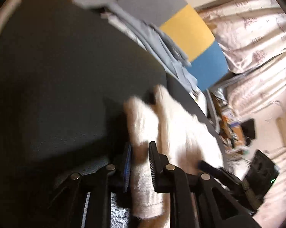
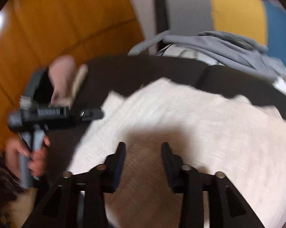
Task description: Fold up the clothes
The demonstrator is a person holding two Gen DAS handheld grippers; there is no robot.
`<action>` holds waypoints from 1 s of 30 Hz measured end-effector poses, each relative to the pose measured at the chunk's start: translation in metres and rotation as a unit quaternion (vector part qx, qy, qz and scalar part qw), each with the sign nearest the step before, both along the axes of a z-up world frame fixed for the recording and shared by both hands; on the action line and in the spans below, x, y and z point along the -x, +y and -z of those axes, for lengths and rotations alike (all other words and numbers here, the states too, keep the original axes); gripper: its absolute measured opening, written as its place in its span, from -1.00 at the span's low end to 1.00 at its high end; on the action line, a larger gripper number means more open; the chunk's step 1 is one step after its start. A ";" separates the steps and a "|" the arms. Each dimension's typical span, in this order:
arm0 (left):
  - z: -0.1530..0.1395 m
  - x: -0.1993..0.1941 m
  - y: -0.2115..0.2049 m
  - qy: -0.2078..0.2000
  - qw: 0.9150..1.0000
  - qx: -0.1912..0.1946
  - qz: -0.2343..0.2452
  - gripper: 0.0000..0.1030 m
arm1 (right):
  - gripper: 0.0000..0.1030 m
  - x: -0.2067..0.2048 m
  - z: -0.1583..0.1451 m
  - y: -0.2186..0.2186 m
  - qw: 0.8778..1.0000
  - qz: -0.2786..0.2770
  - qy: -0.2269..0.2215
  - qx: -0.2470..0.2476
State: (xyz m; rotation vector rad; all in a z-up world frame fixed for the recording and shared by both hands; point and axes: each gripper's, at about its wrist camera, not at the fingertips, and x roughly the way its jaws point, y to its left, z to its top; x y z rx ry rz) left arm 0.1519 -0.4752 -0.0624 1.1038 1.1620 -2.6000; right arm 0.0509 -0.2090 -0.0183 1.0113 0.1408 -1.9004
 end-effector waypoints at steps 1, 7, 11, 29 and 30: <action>-0.010 -0.001 0.006 0.013 1.000 0.013 0.002 -0.69 | 0.04 0.005 -0.006 0.017 1.000 0.020 -0.006 0.015; -0.047 0.042 0.088 0.057 0.990 0.093 0.084 -0.62 | 0.16 0.040 -0.027 0.141 0.987 0.156 -0.025 0.031; -0.032 0.071 0.148 0.026 0.982 0.120 0.140 -0.62 | 0.16 0.055 -0.024 0.217 0.970 0.234 -0.053 0.043; -0.022 0.064 0.266 0.072 0.971 0.149 0.174 -0.61 | 0.51 0.065 0.053 0.335 0.909 0.344 -0.188 0.142; -0.020 0.063 0.274 0.075 0.968 0.155 0.181 -0.61 | 0.52 0.063 0.055 0.331 0.909 0.343 -0.185 0.147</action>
